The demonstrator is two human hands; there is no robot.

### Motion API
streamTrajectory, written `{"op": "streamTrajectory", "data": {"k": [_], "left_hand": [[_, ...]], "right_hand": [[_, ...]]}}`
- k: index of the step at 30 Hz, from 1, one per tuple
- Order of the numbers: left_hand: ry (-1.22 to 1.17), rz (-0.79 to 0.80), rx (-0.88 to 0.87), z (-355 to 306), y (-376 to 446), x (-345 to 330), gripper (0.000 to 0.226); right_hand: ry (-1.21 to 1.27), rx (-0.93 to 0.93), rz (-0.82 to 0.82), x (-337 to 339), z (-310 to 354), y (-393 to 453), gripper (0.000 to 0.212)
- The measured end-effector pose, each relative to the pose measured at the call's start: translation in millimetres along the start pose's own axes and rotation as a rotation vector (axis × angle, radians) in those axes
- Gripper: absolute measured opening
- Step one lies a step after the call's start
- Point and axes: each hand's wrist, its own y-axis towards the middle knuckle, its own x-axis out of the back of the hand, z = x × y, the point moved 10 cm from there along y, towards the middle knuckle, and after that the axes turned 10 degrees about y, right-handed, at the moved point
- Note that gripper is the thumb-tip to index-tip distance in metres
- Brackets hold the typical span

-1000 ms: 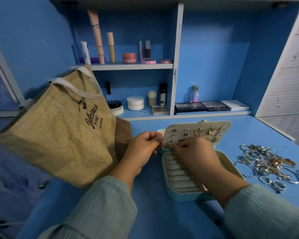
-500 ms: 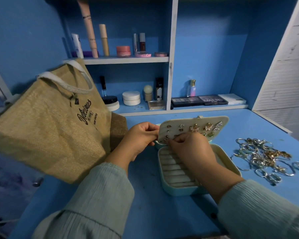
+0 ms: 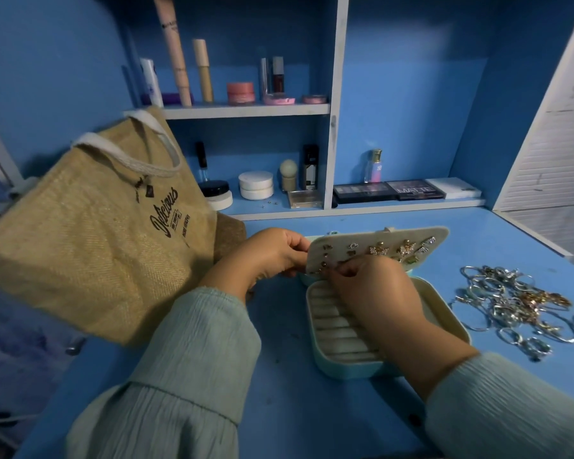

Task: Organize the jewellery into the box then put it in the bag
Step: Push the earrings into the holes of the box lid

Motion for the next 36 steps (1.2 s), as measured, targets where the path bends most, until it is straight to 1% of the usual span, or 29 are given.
{"op": "streamTrajectory", "data": {"k": [4,9,13,18,19,20,22,23,26,29,33,36], "left_hand": [[0.132,0.115,0.039,-6.9,5.0,-2.9,0.025],[0.217,0.178,0.108,-4.2,12.5,-4.2,0.032],[0.179,0.193,0.119,-2.5,9.5,-6.3,0.026],[0.275,0.219,0.090,-9.1,6.7,-8.8,0.019],[0.297,0.227,0.079,-10.8,5.9,-9.9,0.016],[0.321,0.230,0.068,-12.4,4.7,-10.5,0.014],[0.349,0.218,0.056,-15.2,2.3,-10.2,0.009],[0.355,0.210,0.049,-16.1,1.4,-9.8,0.008],[0.369,0.186,0.034,-17.1,0.3,-8.3,0.018],[0.372,0.168,0.039,-14.6,-1.0,-7.0,0.018],[0.435,0.151,0.026,-13.7,-1.6,-6.7,0.015],[0.465,0.155,0.029,-13.2,-1.7,-7.0,0.017]], "right_hand": [[-0.027,0.007,-0.007,-0.5,3.5,-1.0,0.029],[0.057,-0.084,0.023,-4.9,-2.1,4.0,0.027],[0.112,-0.111,0.044,-7.2,0.9,4.4,0.026],[0.145,-0.101,0.107,-5.3,10.2,-1.4,0.022],[0.194,-0.124,0.122,-5.9,9.4,-3.5,0.023],[0.326,-0.188,0.141,-8.1,5.2,-7.1,0.022],[0.739,-0.394,0.210,-20.5,-0.6,-21.3,0.011],[0.905,-0.469,0.254,-26.9,0.8,-29.0,0.009],[1.122,-0.537,0.320,-35.6,5.3,-40.3,0.016],[1.226,-0.564,0.293,-37.5,3.5,-44.7,0.021],[1.221,-0.547,0.283,-39.2,0.8,-46.7,0.025],[1.197,-0.536,0.281,-38.1,0.3,-47.3,0.024]]}}
